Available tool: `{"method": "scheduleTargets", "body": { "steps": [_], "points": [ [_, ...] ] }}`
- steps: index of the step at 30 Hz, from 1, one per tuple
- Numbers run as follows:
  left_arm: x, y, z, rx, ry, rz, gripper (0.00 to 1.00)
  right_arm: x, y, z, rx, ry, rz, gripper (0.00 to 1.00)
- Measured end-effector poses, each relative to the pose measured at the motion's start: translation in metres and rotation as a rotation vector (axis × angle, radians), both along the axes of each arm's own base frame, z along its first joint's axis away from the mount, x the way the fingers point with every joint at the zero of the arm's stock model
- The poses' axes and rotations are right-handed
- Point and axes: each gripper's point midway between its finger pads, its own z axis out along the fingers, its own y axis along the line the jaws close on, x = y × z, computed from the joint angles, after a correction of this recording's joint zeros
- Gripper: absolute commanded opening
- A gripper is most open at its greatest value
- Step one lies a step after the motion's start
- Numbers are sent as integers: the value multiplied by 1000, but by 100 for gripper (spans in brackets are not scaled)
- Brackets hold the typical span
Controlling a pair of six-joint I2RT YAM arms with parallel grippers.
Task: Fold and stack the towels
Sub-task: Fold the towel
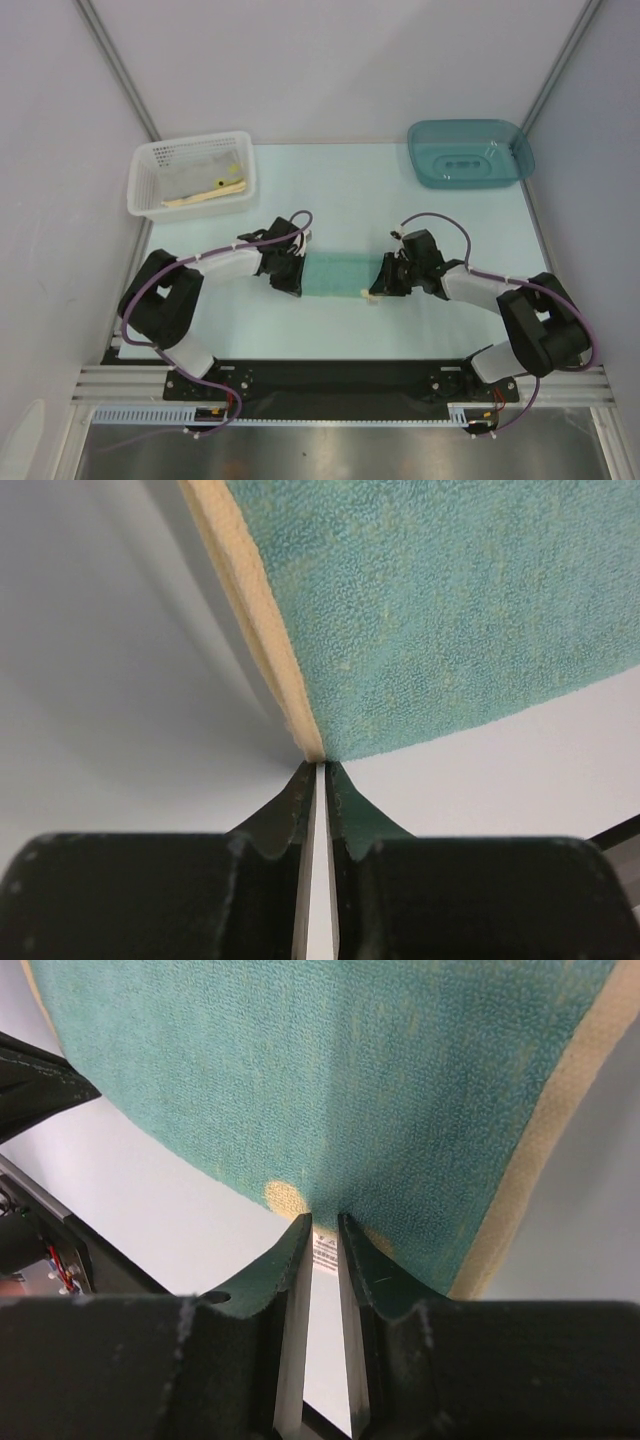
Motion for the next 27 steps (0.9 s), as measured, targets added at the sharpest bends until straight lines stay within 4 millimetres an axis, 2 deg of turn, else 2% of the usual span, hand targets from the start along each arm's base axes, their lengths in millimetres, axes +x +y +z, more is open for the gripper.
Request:
{"method": "scheduleTargets", "body": {
  "steps": [2, 3, 5, 9, 13, 16, 21, 27],
  "points": [
    [1, 1, 0, 7, -6, 7, 19, -1, -1, -2, 1, -1, -1, 22],
    [2, 2, 0, 11, -7, 14, 26, -1, -1, -2, 1, -2, -1, 22],
    [5, 5, 2, 29, -18, 25, 33, -1, -1, -2, 0, -3, -1, 22],
    [16, 10, 16, 50, -60, 56, 46, -3, -5, 5, -10, -7, -8, 22],
    [36, 11, 37, 1, -116, 95, 48, 5, -16, 20, -10, -33, -47, 23],
    [47, 11, 43, -65, -120, 117, 49, 11, -28, 23, -26, -41, -89, 23],
    [55, 1, 41, -153, -102, 108, 50, -1, -35, 7, -55, -8, -98, 22],
    [54, -6, 25, -181, -53, 88, 50, -18, -43, -13, -88, 41, -106, 23]
  ]
}}
